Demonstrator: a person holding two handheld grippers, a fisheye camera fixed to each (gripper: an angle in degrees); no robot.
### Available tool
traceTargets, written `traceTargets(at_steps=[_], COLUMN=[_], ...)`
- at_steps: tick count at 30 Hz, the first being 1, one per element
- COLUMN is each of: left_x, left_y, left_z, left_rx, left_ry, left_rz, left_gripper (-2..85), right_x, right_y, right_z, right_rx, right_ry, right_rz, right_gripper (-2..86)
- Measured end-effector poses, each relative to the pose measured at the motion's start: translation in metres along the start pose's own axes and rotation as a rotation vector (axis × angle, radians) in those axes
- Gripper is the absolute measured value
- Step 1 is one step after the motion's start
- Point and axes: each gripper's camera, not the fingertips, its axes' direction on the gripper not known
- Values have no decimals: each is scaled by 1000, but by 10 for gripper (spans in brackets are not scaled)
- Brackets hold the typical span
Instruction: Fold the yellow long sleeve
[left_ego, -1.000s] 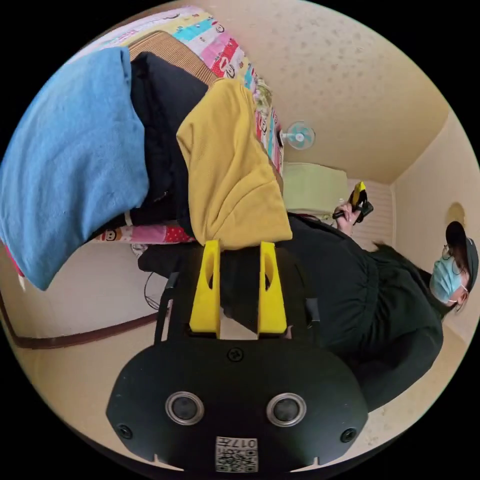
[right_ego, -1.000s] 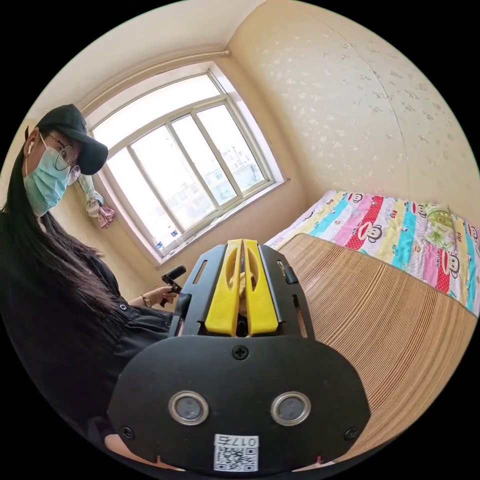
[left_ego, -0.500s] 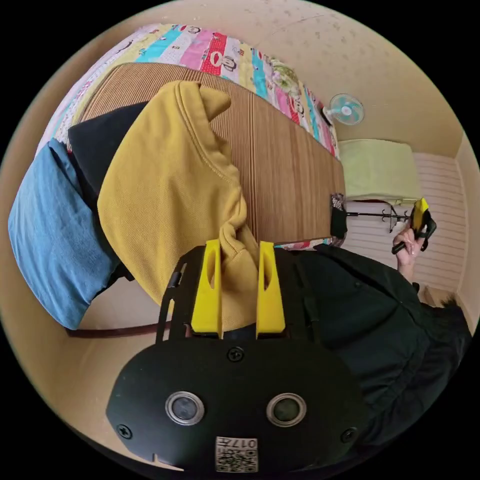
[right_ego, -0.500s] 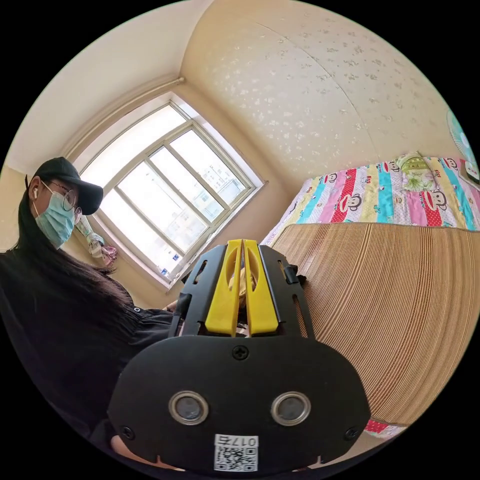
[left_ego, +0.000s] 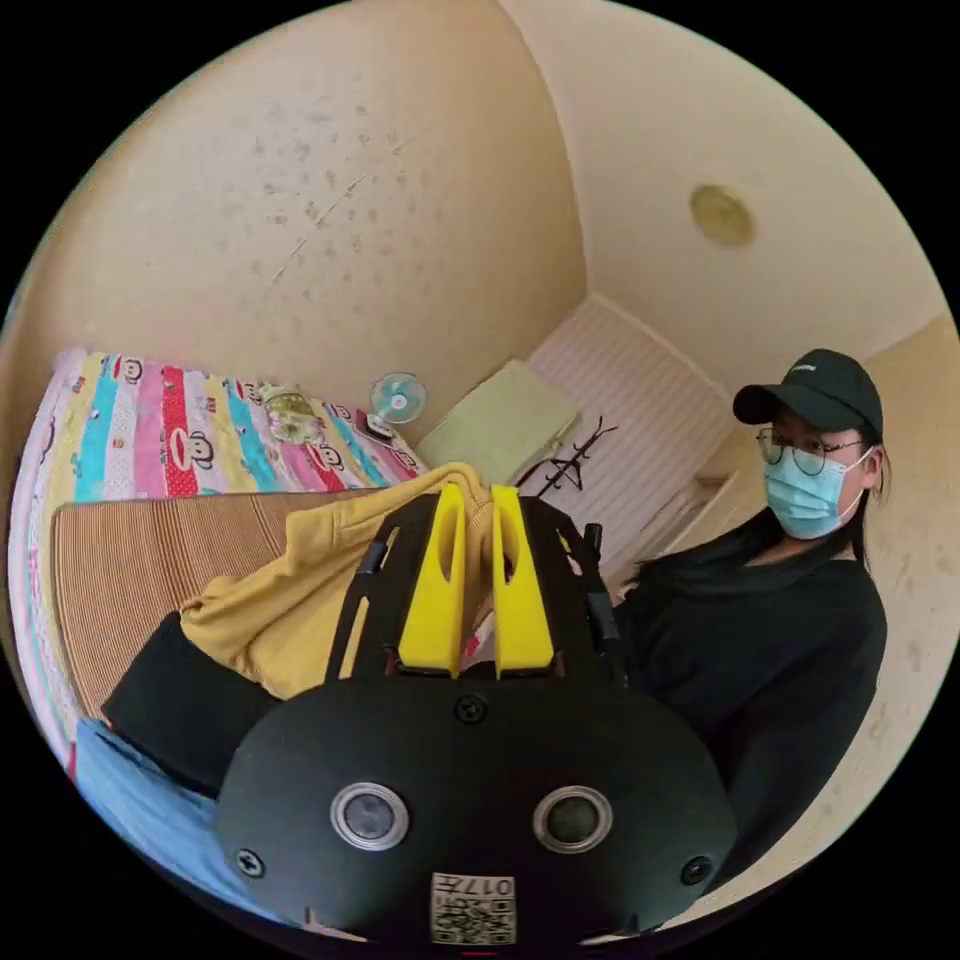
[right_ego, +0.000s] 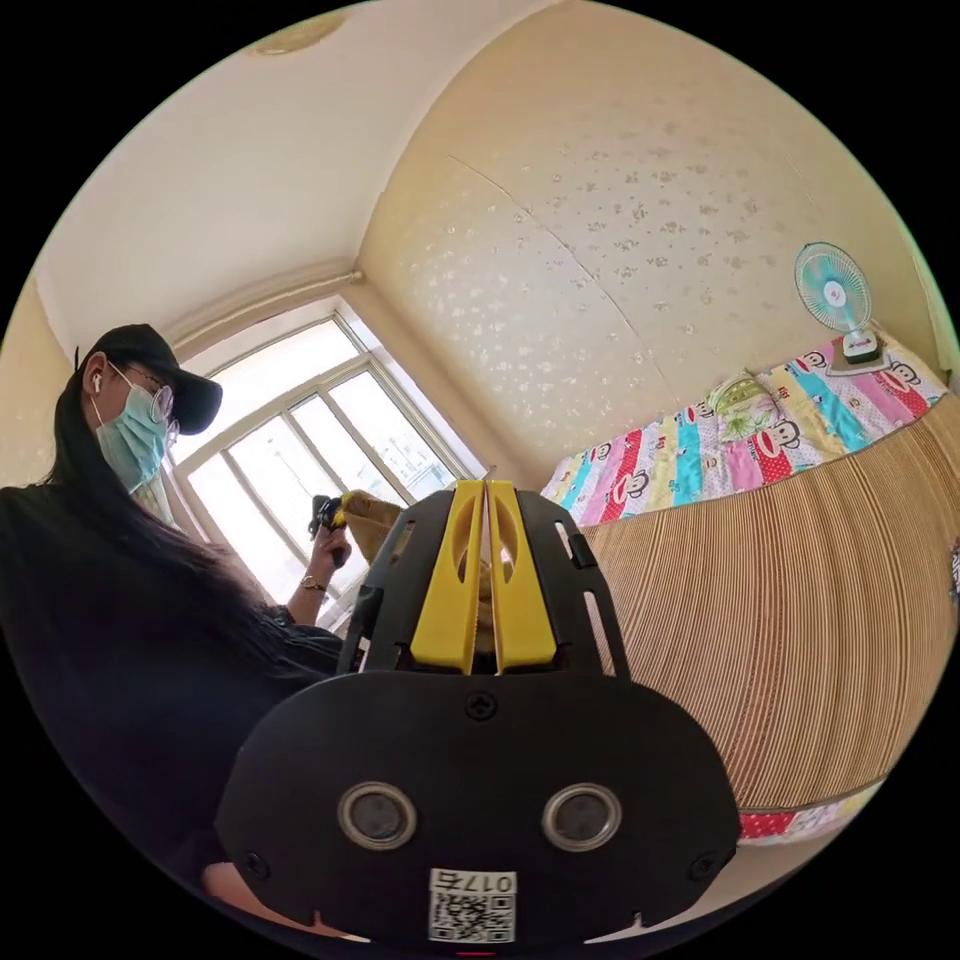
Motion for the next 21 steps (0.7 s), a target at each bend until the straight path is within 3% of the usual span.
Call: traceTargets(at_steps=[1, 5, 9, 11, 17, 21], left_x=[11, 67, 75, 79, 143, 180], left_y=[-9, -34, -20, -11, 17, 31], left_z=[15, 108, 180, 206, 220, 245], left_rx=[-19, -47, 46, 15, -166, -244], left_ry=[49, 667, 1305, 1376, 1072, 1155], left_rz=[68, 454, 511, 470, 568, 608], left_gripper=[43, 44, 44, 43, 43, 43], right_x=[-7, -29, -37, -31, -3, 7], right_y=[0, -7, -19, -25, -31, -38], right_z=[-9, -22, -33, -44, -82, -91], right_rx=[-8, -89, -106, -119, -104, -145], right_ry=[27, 72, 48, 27, -68, -119], right_rz=[-31, -140, -158, -134, -30, -30], right_gripper=[10, 27, 67, 91, 113, 131])
